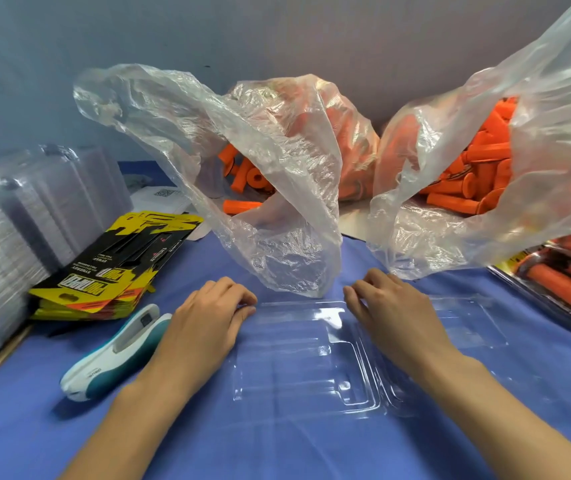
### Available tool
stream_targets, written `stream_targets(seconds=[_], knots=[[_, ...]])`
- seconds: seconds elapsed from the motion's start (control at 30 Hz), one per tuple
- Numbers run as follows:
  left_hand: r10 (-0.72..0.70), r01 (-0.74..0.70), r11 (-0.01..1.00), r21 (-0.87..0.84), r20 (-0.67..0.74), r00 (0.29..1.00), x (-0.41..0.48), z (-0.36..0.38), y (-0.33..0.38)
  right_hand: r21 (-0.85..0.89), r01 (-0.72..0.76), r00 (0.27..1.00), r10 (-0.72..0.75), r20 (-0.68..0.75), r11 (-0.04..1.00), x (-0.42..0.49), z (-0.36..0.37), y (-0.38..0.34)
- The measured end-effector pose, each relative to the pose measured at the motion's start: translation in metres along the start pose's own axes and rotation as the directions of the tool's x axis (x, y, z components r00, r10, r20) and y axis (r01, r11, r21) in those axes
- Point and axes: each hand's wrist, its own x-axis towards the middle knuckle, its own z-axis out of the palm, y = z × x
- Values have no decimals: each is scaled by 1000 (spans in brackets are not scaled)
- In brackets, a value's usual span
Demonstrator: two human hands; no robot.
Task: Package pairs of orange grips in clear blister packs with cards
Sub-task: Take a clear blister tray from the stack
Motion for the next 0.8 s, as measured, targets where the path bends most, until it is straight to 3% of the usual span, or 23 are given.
stream_targets(seconds=[0.13, 0.27, 0.4, 0.6, 0.7, 0.8], knots=[[14, -14, 999, 30, 4, 1000, -1, -1, 6, -34, 7, 1000, -8, -29, 999, -4, -3, 0], [-9, 8, 1000, 25, 36, 999, -2, -1, 7, -48, -43, 998, 45, 49, 998, -2, -6, 3], [-50, 51, 998, -31, 37, 998, 0, -1, 7, 121, -131, 989, 121, 87, 984, 4, -18, -3], [-121, 116, 992, -42, -146, 982, -8, -14, 6, 247, -16, 992, -15, 123, 969, -6, -24, -62], [-242, 275, 959, 66, -305, 921, -10, -32, -18, 304, 62, 975, -122, 186, 951, -19, -17, -83], [-449, 495, 850, 181, -242, 860, -15, -46, -52, 307, 129, 958, -198, 206, 943, -28, -13, -94]])
